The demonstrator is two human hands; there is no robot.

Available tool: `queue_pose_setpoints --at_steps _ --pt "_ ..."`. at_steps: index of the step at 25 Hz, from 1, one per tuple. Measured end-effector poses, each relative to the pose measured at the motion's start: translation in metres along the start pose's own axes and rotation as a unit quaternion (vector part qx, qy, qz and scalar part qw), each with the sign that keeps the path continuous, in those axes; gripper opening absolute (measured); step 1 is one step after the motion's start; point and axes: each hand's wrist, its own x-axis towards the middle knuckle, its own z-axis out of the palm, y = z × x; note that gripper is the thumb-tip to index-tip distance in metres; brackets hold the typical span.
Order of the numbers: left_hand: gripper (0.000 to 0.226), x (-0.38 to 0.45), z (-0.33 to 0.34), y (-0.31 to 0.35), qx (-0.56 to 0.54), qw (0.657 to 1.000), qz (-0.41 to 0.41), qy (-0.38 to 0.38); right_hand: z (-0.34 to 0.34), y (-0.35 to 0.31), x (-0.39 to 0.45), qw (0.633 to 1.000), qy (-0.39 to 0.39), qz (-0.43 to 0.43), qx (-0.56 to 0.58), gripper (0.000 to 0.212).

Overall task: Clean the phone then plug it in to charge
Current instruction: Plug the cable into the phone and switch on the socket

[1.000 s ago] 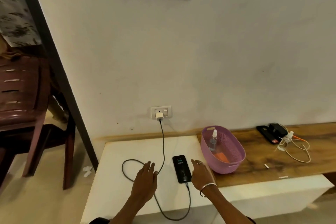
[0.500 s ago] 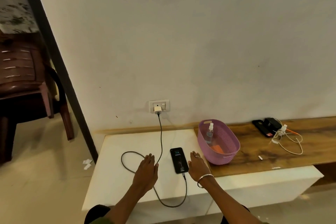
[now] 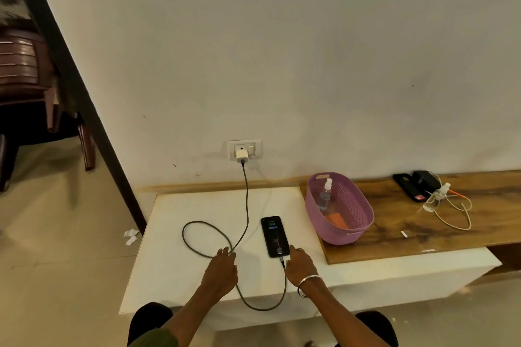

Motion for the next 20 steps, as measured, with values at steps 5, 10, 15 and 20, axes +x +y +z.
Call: queue_pose_setpoints --at_steps 5,10,15,20 --pt "0.03 0.033 -0.017 0.013 -0.148 0.985 -0.058 0.07 0.03 0.005 0.008 0.998 -0.035 0.057 -0.003 0.04" --pt "0.072 0.1 -0.061 0.038 -0.306 0.945 -0.082 0.082 0.047 0.006 0.017 0.995 -0.028 0.093 0.009 0.037" --pt "0.06 0.145 -0.075 0.044 -0.467 0.868 -0.159 0.049 0.056 0.012 0.027 0.991 0.0 0.119 0.064 0.044" --pt "0.023 0.122 -0.057 0.027 -0.541 0.829 -0.143 -0.001 0.063 0.007 0.035 0.988 0.023 0.115 0.102 0.041"
